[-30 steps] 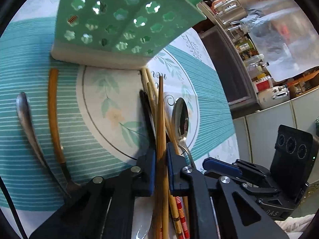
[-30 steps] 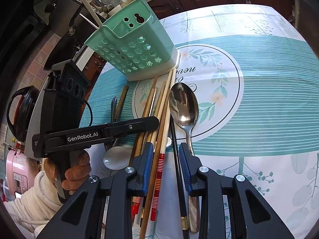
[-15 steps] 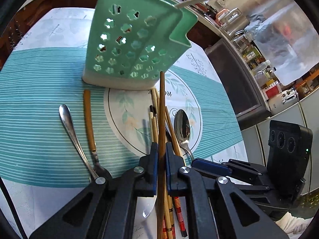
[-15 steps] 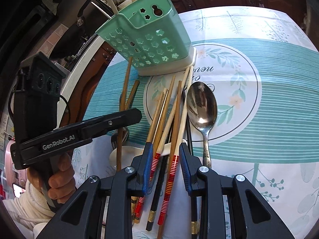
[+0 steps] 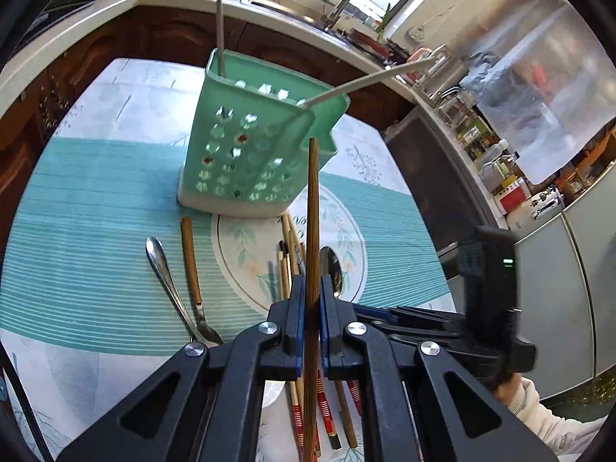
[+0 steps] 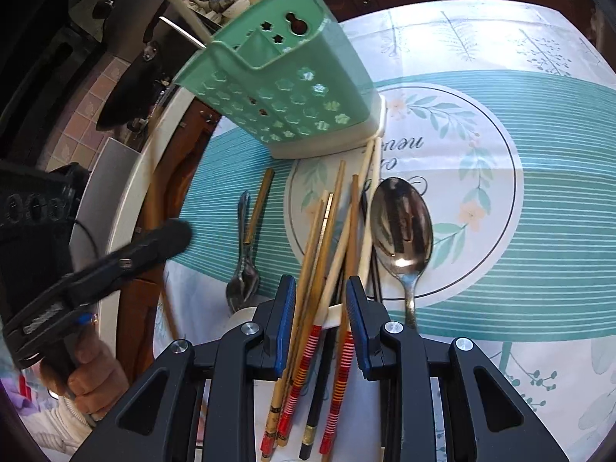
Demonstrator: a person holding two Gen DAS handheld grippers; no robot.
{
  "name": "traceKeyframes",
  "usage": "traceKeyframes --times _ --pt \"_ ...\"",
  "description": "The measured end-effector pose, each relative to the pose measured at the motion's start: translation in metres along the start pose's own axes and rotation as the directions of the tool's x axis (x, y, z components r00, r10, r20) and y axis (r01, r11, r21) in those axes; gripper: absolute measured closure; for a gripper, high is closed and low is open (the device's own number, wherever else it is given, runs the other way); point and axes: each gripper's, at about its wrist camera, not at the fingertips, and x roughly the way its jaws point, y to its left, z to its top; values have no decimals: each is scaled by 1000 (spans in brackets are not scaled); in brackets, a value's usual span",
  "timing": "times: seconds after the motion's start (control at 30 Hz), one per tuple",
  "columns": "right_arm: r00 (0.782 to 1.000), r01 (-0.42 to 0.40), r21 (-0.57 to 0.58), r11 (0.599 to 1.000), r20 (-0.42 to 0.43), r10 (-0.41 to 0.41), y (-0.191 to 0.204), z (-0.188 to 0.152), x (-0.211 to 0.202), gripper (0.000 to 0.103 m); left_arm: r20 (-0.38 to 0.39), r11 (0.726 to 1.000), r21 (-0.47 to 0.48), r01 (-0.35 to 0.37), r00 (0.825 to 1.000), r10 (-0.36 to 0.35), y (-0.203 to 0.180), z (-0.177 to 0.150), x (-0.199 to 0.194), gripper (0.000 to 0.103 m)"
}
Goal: Organize utensils
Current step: 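Grasp a wooden chopstick with the left tool while the right tool grasps a red-banded chopstick, then lift both chopsticks upright and carry them toward the green holder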
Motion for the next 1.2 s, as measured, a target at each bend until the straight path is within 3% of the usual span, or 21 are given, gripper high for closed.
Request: traceKeyframes --times 0.2,0.4,0.53,0.7,0.73,1.0,1.2 --pt "999 5 29 1000 -50 -4 -16 13 18 75 3 1000 5 23 1000 -23 -7 2 -5 99" --pt "994 -73 80 994 -75 79 -31 23 30 75 -22 999 -25 42 999 -43 0 -1 5 99" --pt "988 -123 96 988 -77 131 -39 30 38 84 -20 998 -32 48 999 -48 2 0 6 99" --pt "980 -185 106 977 -59 192 -50 33 43 90 -24 998 -42 54 998 -55 4 0 10 99" --pt "979 -194 101 976 -48 199 -52 33 43 96 -27 998 -44 52 998 -53 4 0 11 99" --pt "980 -197 3 980 6 197 -37 16 25 98 -14 999 -43 28 1000 -28 4 2 10 99" --pt "969 -239 10 971 62 238 -33 6 4 98 2 999 -35 18 1000 -18 0 2 6 99"
